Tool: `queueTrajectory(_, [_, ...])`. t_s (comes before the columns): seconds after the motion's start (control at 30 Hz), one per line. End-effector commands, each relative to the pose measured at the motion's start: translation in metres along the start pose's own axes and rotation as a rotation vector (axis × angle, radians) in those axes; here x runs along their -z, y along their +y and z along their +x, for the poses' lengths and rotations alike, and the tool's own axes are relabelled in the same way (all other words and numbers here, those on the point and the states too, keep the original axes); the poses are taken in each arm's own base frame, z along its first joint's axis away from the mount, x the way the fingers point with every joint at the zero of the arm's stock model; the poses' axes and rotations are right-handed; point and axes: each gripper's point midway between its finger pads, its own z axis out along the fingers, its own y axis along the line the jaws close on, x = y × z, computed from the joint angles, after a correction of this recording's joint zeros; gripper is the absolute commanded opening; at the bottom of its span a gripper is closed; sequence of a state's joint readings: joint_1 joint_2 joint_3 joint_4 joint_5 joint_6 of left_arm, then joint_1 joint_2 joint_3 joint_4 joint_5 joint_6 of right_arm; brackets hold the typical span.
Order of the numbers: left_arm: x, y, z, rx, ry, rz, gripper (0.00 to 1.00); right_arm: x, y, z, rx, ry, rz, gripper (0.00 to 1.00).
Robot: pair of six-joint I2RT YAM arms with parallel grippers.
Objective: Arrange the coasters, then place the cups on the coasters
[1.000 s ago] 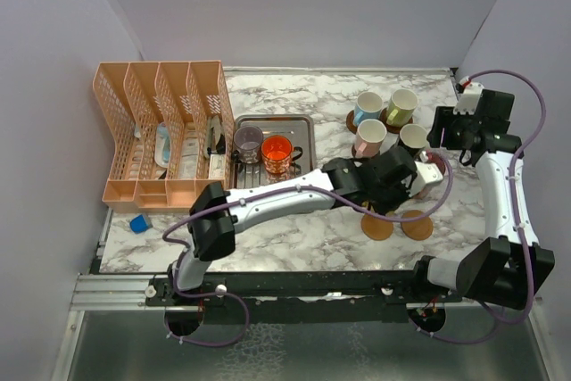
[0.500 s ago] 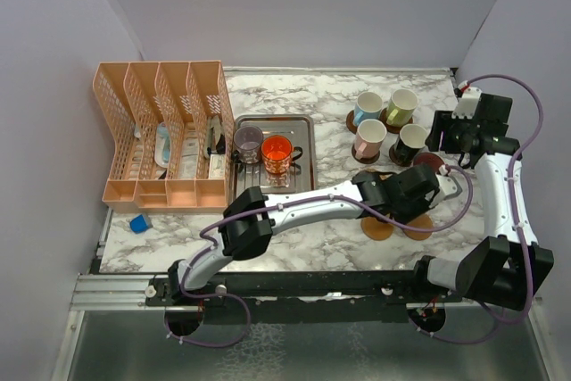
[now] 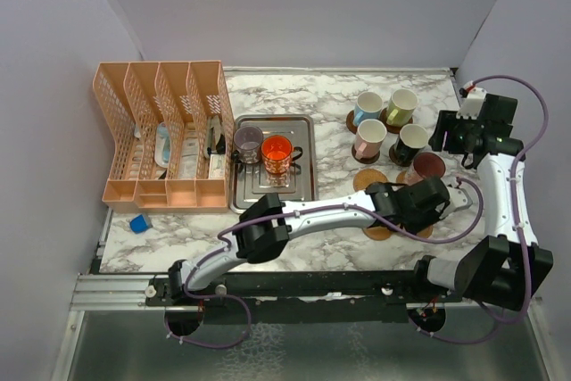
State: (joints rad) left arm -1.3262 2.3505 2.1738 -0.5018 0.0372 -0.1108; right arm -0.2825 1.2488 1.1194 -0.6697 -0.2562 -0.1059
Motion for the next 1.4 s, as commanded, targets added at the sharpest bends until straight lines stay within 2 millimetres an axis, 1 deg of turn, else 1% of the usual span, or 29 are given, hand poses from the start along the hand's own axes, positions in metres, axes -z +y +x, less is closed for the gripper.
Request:
queueTrajectory(0.0, [0.004, -0.014, -0.045, -0.055, -0.131, 0.022, 0.00, 0.015, -0.004, -0.022, -0.009, -0.074, 0.013, 0.59])
queueTrajectory(0.13, [0.001, -0.015, -0.051, -0.071, -0.139, 0.015, 0.00, 0.020, -0.003, -0.020, 0.003, -0.092, 0.019, 0.59])
queueTrajectory(0.27, [-0.006, -0.018, -0.046, -0.075, -0.128, 0.023, 0.00, 0.023, -0.002, -0.018, 0.008, -0.096, 0.020, 0.59])
queueTrajectory(0.43, [-0.010, -0.022, -0.047, -0.077, -0.130, 0.028, 0.00, 0.024, -0.001, -0.017, 0.009, -0.096, 0.016, 0.59])
queueTrajectory(0.57, [-0.017, -0.024, -0.042, -0.070, -0.119, 0.028, 0.00, 0.023, 0.000, -0.016, 0.009, -0.094, 0.006, 0.58])
queueTrajectory(0.7, [-0.024, -0.023, -0.037, -0.052, -0.109, 0.014, 0.00, 0.023, 0.002, -0.014, 0.011, -0.098, -0.003, 0.59])
queueTrajectory(0.97, [-0.028, -0.025, -0.035, -0.046, -0.108, -0.009, 0.00, 0.023, 0.005, -0.011, 0.015, -0.101, -0.017, 0.58])
queueTrajectory(1.13, [-0.032, -0.022, -0.034, -0.053, -0.109, -0.028, 0.00, 0.024, 0.008, -0.011, 0.015, -0.104, -0.027, 0.59])
queueTrajectory(1.27, [-0.035, -0.021, -0.031, -0.063, -0.101, -0.033, 0.05, 0.023, 0.007, -0.010, 0.016, -0.102, -0.028, 0.58])
queueTrajectory(1.37, [-0.036, -0.019, -0.030, -0.073, -0.101, -0.040, 0.13, 0.024, 0.007, -0.009, 0.018, -0.093, -0.025, 0.59])
